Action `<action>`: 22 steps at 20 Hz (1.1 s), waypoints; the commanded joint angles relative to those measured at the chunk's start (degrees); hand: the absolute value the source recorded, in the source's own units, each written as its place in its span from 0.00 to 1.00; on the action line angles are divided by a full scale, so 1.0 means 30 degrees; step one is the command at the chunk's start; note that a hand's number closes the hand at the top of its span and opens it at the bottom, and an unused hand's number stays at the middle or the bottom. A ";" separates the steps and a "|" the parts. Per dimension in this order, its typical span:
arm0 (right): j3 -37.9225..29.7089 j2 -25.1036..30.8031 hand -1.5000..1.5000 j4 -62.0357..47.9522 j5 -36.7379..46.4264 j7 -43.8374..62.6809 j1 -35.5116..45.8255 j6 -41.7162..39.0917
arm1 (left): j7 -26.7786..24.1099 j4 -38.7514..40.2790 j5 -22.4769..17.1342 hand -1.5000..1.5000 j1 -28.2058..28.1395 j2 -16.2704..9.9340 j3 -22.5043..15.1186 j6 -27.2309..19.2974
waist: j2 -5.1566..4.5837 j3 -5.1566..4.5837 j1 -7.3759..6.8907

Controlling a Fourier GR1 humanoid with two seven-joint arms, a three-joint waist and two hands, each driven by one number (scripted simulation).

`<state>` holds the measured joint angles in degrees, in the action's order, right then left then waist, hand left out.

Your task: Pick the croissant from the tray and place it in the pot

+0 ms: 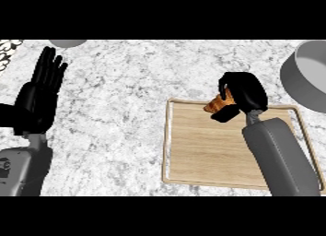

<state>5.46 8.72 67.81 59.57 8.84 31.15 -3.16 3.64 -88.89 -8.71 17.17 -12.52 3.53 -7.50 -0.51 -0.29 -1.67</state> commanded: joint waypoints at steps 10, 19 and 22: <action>-0.3508 -0.0272 1.00 -0.5125 0.8185 1.7018 0.8419 0.4923 | 0.0109 0.0118 -0.0287 0.50 0.0599 0.0135 -0.0413 0.0643 | -0.0316 0.0016 -0.1389; -0.4156 0.1445 1.00 -0.7862 1.2816 2.0979 1.1170 0.6791 | 0.0101 0.0089 0.0127 0.50 0.0466 0.0251 -0.0298 0.0097 | -0.0079 0.0089 -0.0392; -0.4981 0.2211 1.00 -0.7391 1.2842 2.0622 1.0731 0.5586 | 0.0540 0.0176 0.0100 0.50 0.0301 0.0124 -0.0052 -0.0042 | 0.0120 0.0097 0.0215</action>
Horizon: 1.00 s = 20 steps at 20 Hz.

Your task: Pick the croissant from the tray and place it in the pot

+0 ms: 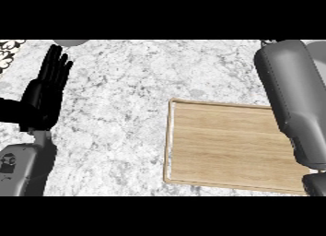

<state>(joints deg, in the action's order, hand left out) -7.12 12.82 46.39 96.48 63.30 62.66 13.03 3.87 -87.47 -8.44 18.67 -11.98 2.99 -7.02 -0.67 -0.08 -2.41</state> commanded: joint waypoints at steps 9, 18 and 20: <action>-0.2929 0.2040 1.00 0.2480 -0.0835 0.0343 -0.3350 -0.0332 | 0.0098 -0.0753 -0.0229 0.50 -0.1296 -0.0391 0.0914 -0.0001 | 0.0308 0.0035 0.0918; -0.4099 0.3033 1.00 0.8623 -0.3861 -0.3143 -0.9328 -0.0055 | -0.0280 0.0836 0.0034 0.50 -0.0275 -0.0559 0.1317 0.0258 | 0.0285 0.0027 0.1097; -0.4891 0.4014 1.00 0.6565 -0.4482 -0.4067 -0.9321 0.1391 | -0.1199 0.0745 -0.0183 0.50 -0.0658 -0.0289 0.1333 0.0688 | 0.0216 0.0030 0.0864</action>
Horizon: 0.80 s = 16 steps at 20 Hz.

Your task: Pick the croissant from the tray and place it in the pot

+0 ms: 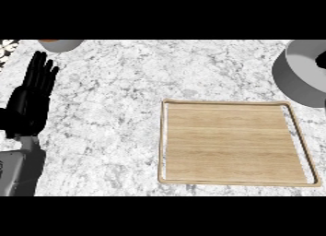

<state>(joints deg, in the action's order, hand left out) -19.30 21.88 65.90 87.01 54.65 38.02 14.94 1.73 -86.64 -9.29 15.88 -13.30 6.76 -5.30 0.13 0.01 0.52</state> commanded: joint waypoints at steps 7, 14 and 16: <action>-0.1534 0.1804 1.00 -0.2460 -0.2693 -0.2479 -0.1912 0.2355 | 0.0863 -0.1413 0.0436 0.50 -0.0559 0.0689 -0.0694 -0.0062 | -0.0046 0.0001 -0.0235; -0.4631 0.1276 0.00 -0.6034 -0.7803 -0.5136 -0.1608 0.3518 | 0.0183 -0.0757 0.0235 0.50 -0.0236 0.0262 0.0025 0.0141 | -0.0097 0.0030 -0.0288; -0.5074 0.1839 0.00 -0.7148 -0.9186 -0.6953 -0.1252 0.3160 | -0.0266 0.0239 0.1092 0.50 0.0373 0.1115 -0.0641 -0.0639 | -0.0166 0.0032 -0.0239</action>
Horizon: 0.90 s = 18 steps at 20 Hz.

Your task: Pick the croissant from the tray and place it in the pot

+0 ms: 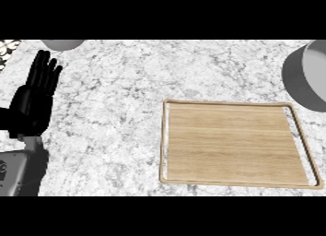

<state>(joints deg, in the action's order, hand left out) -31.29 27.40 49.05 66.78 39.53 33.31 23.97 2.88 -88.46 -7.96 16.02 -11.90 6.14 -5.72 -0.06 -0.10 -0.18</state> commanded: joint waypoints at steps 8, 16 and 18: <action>-0.1196 0.0237 0.00 -0.3133 -0.4477 -0.7111 0.1092 0.3206 | -0.0834 -0.0024 0.0143 0.50 -0.0492 0.0602 -0.0205 0.0147 | -0.0076 0.0061 -0.0220; -0.3475 -0.0321 0.00 0.0017 -0.8381 -0.7828 0.0945 0.5164 | 0.0685 -0.0759 -0.0231 0.50 -0.0069 -0.0275 0.0446 0.0280 | 0.0067 0.0051 0.0062; -0.3290 -0.1322 0.00 0.1699 -0.9185 -0.8164 0.0166 0.5425 | 0.0745 -0.0616 0.0744 0.50 -0.0227 0.0732 -0.0516 -0.0665 | 0.0089 0.0038 0.0218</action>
<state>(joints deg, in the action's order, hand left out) -39.72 25.93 48.75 43.88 16.69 36.24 37.83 3.79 -89.65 -7.24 15.25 -11.14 5.88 -5.79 0.07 0.03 -0.02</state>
